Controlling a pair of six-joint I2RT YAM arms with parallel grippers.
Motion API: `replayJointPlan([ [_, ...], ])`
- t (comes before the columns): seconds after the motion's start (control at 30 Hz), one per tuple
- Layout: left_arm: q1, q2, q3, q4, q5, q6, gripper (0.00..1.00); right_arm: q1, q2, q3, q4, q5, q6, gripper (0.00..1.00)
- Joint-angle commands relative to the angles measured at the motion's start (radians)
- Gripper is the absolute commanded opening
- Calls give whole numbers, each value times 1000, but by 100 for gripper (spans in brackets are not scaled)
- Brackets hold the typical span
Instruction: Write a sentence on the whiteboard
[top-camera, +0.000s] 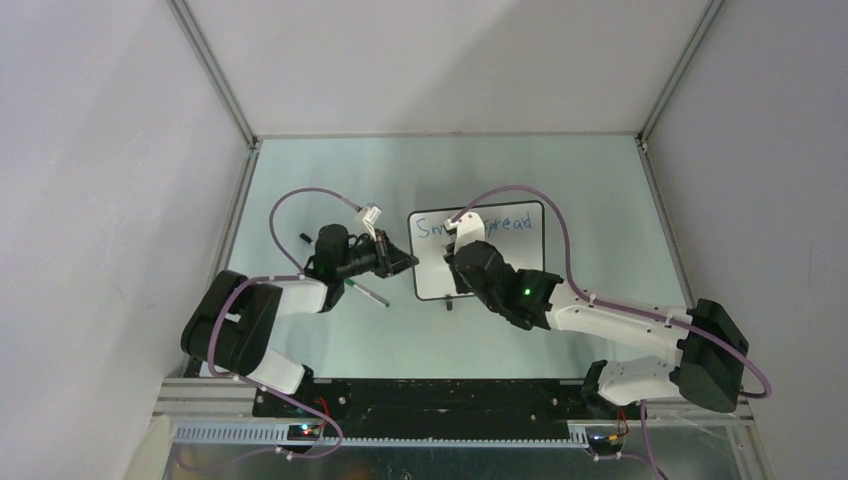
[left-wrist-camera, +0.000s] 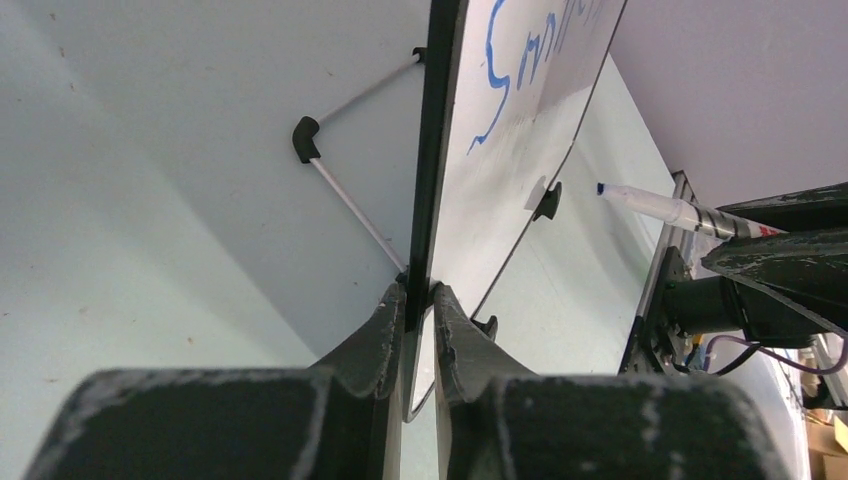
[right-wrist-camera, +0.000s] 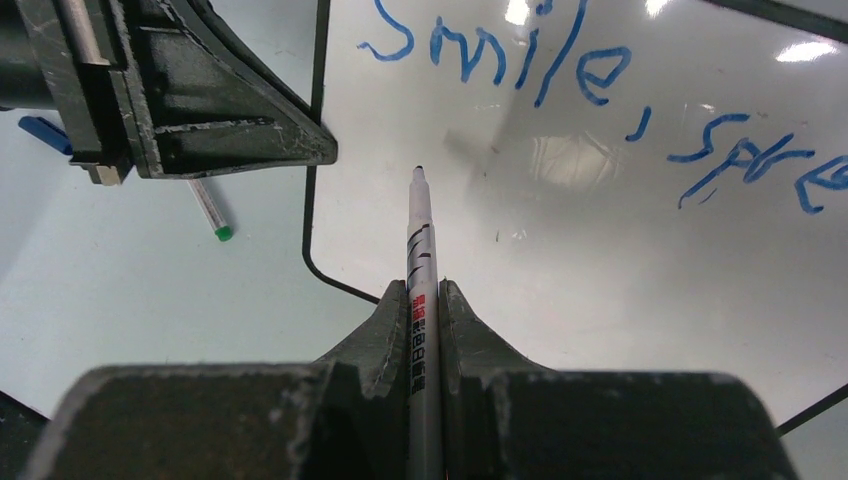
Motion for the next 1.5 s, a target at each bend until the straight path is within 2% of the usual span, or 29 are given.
replayJointPlan([
  [0.0, 2, -45, -23, -11, -62, 55, 0, 9, 23, 26, 9, 15, 26, 0],
  [0.17, 1, -71, -33, -22, -74, 72, 8, 12, 34, 58, -54, 12, 69, 0],
  [0.3, 1, -79, -34, -29, -74, 78, 10, 17, 47, 71, -77, 7, 90, 0],
  [0.97, -3, -61, -32, -15, -56, 49, 8, 22, 165, 227, -220, 62, 134, 0],
  [1.47, -2, -59, -30, -19, -56, 45, 7, 26, 229, 275, -239, 84, 132, 0],
])
